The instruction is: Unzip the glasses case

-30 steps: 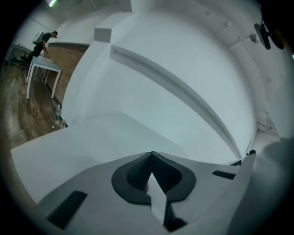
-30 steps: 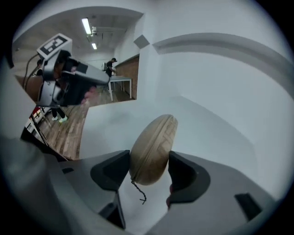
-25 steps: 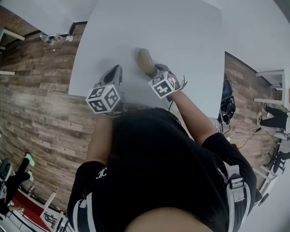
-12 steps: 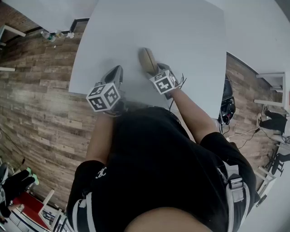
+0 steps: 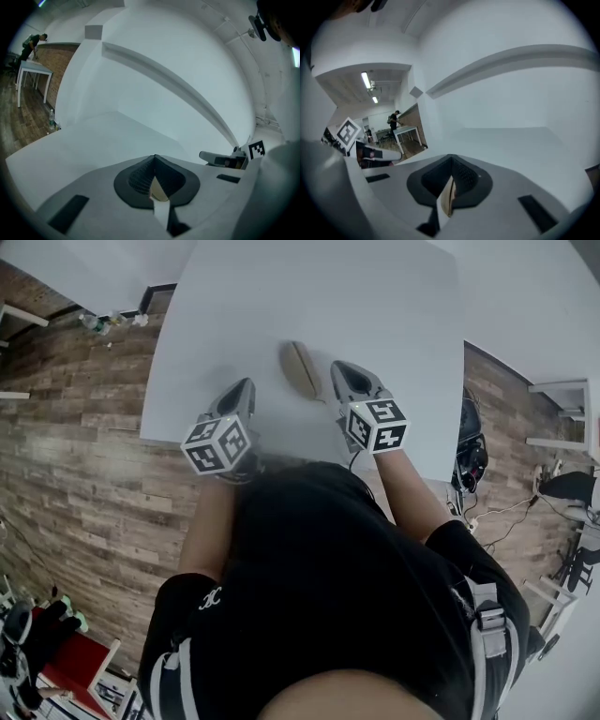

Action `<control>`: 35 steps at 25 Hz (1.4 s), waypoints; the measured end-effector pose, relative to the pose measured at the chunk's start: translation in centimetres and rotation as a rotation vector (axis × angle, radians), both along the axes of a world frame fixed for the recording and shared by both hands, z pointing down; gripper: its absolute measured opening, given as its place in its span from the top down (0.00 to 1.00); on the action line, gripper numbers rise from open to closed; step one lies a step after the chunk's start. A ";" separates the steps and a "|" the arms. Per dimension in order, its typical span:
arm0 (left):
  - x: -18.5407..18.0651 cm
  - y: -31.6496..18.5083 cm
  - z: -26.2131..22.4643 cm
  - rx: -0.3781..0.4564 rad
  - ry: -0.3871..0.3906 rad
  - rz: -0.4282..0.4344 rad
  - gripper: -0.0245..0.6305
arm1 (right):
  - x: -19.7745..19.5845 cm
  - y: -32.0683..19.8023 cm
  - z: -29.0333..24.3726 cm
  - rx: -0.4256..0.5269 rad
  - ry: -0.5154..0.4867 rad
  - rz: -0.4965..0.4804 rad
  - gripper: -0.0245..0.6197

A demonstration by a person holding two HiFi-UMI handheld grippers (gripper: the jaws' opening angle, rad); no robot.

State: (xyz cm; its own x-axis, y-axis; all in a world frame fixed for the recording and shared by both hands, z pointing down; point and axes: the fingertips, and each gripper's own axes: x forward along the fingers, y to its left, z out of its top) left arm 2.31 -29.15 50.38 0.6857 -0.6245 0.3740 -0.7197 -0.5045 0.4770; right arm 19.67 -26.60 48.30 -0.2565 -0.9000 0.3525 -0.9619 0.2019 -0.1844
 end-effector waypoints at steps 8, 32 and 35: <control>1.9 0.6 -0.8 0.089 -0.161 0.054 0.96 | 1.4 1.4 -1.2 0.029 -0.022 0.066 0.94; 1.9 2.1 -0.6 0.052 -0.127 0.072 0.96 | -0.9 3.4 1.3 -0.064 0.026 -0.010 0.94; 1.6 2.3 -0.6 0.044 -0.132 0.059 0.96 | -1.1 3.6 1.5 -0.079 0.030 -0.020 0.94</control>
State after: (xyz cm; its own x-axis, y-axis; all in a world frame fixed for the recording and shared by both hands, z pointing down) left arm 3.88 -26.83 49.78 0.6682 -0.6026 0.4363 -0.7433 -0.5658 0.3570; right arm 18.61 -23.02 49.84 -0.2621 -0.8638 0.4303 -0.9632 0.2068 -0.1716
